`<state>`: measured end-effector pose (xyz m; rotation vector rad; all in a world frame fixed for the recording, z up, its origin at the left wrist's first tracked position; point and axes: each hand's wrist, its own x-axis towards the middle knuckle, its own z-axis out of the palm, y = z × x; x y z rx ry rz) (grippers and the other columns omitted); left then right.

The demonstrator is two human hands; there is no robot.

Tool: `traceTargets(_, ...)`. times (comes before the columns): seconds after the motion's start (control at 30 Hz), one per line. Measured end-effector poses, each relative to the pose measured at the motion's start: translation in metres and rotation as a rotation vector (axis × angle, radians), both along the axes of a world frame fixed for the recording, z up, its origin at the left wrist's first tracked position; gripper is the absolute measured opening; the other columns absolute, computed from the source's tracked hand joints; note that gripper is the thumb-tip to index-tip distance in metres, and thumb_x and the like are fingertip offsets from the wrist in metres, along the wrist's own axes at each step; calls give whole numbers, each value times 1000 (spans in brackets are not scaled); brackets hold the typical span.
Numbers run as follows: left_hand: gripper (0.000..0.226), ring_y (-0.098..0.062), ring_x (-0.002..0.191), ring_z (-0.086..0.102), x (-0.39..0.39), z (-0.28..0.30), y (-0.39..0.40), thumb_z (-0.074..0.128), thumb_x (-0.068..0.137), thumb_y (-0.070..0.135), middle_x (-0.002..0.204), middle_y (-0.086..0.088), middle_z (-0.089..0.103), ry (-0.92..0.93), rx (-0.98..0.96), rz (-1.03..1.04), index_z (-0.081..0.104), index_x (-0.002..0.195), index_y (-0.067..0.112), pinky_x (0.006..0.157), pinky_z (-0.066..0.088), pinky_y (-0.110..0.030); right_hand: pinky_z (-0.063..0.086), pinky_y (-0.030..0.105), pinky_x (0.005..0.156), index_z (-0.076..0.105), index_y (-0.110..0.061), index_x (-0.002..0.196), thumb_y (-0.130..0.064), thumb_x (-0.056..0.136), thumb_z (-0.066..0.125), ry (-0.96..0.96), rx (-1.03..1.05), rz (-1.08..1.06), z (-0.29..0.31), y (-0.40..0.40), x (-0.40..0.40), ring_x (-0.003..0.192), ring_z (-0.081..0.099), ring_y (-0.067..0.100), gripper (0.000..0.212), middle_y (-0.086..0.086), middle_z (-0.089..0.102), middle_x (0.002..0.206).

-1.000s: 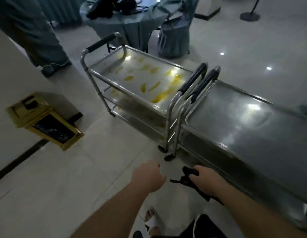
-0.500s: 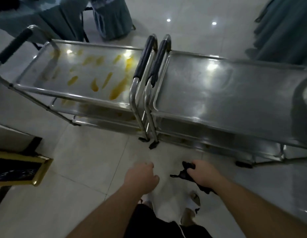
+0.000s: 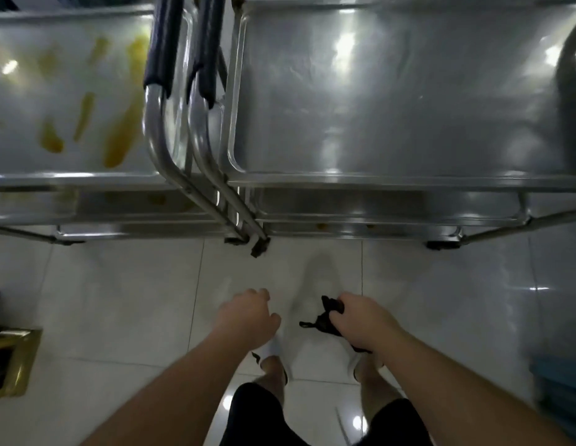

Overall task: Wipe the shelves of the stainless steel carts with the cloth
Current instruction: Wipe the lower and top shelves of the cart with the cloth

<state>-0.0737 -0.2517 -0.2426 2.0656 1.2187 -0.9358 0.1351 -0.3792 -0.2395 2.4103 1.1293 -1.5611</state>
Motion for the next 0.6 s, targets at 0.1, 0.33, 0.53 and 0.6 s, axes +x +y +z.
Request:
traceTargets(0.1,56,-27,125,56,11,-33,-8,49,99,54,140,-2,56,33,13,-19,47,148,28,95,46,-41,39,29,56,57,-15,99,-39,105,50,0,9,79,-37,9,19,74,57,16,26,1,60,87)
traceTargets(0.33,54,-27,126,54,44,-135,-7,47,100,52,140,-2,56,34,46,-111,47,147,25,94,44,-41,35,30,56,54,-17,106,-39,107,47,-82,-13,210,-137,33,70,74,53,15,23,1,57,90)
traceTargets(0.53,53,-26,127,56,61,-243,34,47,102,51,143,-2,56,20,145,-177,48,147,24,99,47,-44,43,32,62,60,-18,107,-39,102,49,-164,107,238,-252,62,93,81,61,19,24,2,62,92)
traceTargets(0.6,54,-25,126,57,62,-280,45,49,100,51,142,-2,58,10,176,-170,49,146,24,99,48,-44,41,32,61,59,-21,109,-42,100,48,-171,117,257,-290,75,96,79,59,17,25,0,59,91)
